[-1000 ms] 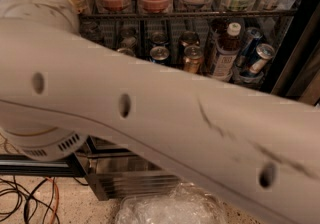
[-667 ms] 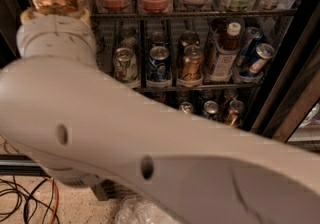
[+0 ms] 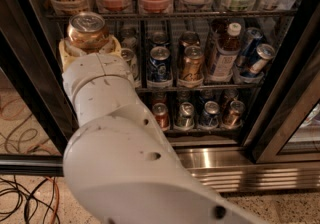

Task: Pick orange can from top shelf of fridge

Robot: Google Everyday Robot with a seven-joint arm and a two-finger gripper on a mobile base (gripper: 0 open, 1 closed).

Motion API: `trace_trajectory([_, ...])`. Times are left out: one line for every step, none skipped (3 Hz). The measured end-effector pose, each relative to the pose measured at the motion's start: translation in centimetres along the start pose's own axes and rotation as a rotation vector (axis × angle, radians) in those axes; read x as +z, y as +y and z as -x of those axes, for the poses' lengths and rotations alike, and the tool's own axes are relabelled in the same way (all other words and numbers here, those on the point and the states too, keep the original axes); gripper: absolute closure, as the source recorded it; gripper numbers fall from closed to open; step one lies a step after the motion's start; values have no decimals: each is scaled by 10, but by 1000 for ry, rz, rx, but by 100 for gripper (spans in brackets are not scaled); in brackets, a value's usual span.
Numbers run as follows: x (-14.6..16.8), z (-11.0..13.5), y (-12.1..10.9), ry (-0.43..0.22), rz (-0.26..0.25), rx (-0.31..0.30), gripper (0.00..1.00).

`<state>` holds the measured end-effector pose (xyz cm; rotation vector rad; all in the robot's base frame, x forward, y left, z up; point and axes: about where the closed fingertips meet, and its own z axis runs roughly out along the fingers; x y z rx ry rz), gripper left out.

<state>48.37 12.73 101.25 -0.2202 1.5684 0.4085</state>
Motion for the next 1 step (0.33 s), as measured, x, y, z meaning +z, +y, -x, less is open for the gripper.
trace_trajectory([0, 1, 3, -1, 2, -5, 100])
